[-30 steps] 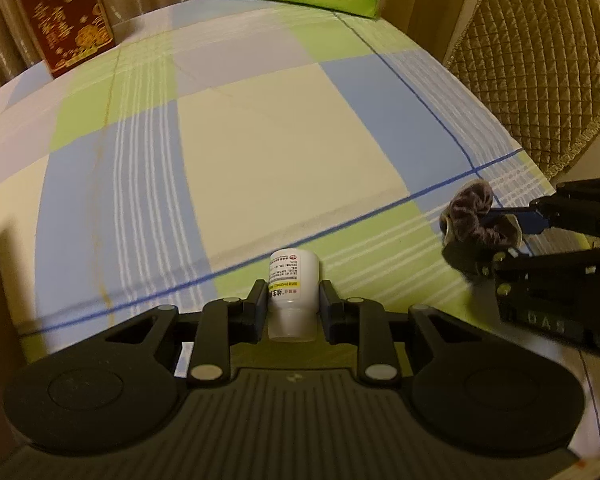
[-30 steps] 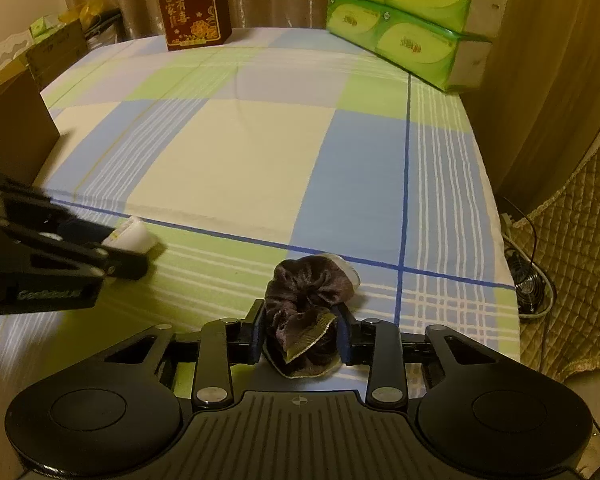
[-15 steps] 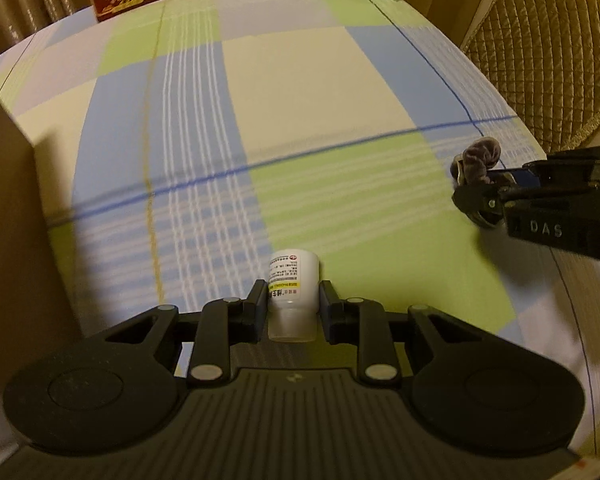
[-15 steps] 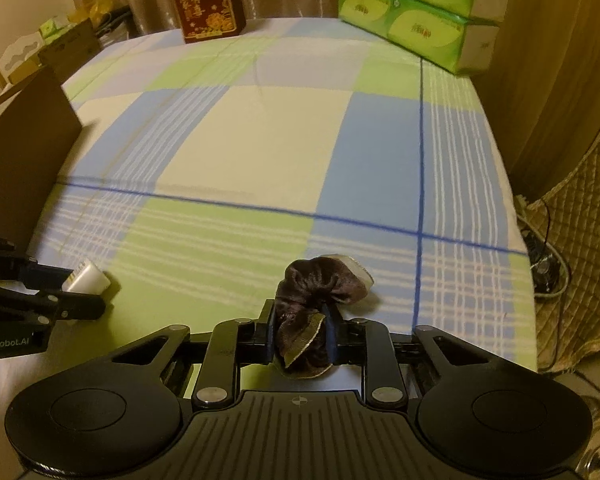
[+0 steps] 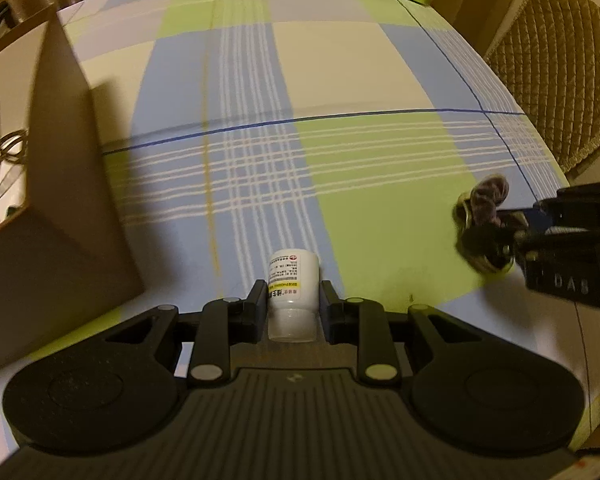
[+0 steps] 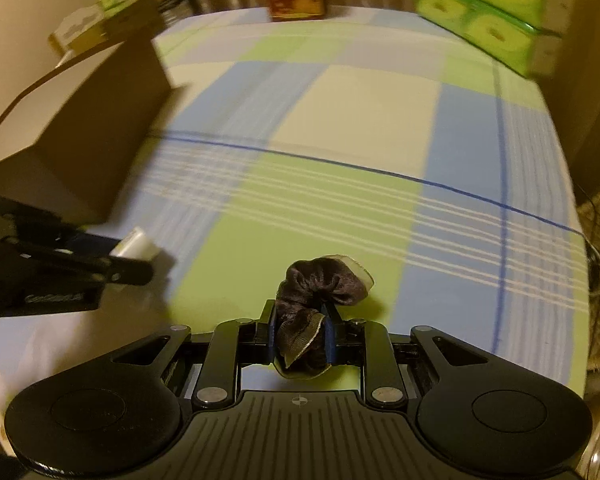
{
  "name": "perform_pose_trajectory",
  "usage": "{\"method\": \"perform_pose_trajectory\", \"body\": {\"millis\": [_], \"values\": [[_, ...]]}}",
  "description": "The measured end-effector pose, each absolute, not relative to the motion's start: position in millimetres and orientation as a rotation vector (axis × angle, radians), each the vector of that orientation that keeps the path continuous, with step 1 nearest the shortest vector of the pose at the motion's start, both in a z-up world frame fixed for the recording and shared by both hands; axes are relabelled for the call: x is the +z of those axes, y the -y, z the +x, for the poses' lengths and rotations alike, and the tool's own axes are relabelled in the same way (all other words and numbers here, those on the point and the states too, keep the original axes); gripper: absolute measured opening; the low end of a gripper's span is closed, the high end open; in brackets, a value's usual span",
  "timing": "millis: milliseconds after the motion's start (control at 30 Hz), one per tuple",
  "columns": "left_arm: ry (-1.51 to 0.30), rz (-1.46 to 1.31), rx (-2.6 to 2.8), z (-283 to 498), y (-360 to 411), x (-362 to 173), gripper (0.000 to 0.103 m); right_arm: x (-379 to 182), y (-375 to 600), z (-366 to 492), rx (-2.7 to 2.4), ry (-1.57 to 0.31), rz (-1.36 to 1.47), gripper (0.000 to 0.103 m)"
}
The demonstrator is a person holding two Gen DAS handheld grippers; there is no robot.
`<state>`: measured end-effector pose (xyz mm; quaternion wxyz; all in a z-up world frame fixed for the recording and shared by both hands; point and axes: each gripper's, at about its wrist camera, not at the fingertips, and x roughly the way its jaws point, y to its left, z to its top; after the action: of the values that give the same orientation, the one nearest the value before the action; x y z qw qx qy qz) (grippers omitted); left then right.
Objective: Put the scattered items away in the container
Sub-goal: 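Lift and carry the pill bottle and scrunchie over the box with both tools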
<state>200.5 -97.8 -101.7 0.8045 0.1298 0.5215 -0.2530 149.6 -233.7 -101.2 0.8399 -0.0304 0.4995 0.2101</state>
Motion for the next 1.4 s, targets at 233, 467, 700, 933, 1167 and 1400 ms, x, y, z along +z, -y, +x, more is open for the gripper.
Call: {"method": "perform_pose_trajectory", "body": {"millis": [233, 467, 700, 933, 1167, 1400], "values": [[-1.1, 0.228, -0.504, 186.1, 66.0, -86.0, 0.022, -84.6, 207.2, 139.8, 0.512, -1.03, -0.099, 0.019], [-1.065, 0.175, -0.463, 169.9, 23.1, -65.0, 0.022, -73.0, 181.1, 131.1, 0.561, -1.01, -0.097, 0.019], [-1.041, 0.127, -0.407, 157.2, -24.4, -50.4, 0.022, -67.5, 154.0, 120.4, 0.615, -1.015, -0.076, 0.019], [-1.028, 0.091, -0.36, 146.4, -68.1, -38.7, 0.022, -65.3, 123.0, 112.1, 0.684, -1.028, -0.053, 0.019], [-0.992, 0.064, -0.339, 142.4, -100.4, -20.5, 0.022, -55.7, 88.6, 106.2, 0.749, -1.004, -0.057, 0.019], [-0.926, 0.038, -0.337, 146.8, -129.3, 5.7, 0.022, -32.0, 55.7, 107.8, 0.822, -0.942, -0.053, 0.019]]}}
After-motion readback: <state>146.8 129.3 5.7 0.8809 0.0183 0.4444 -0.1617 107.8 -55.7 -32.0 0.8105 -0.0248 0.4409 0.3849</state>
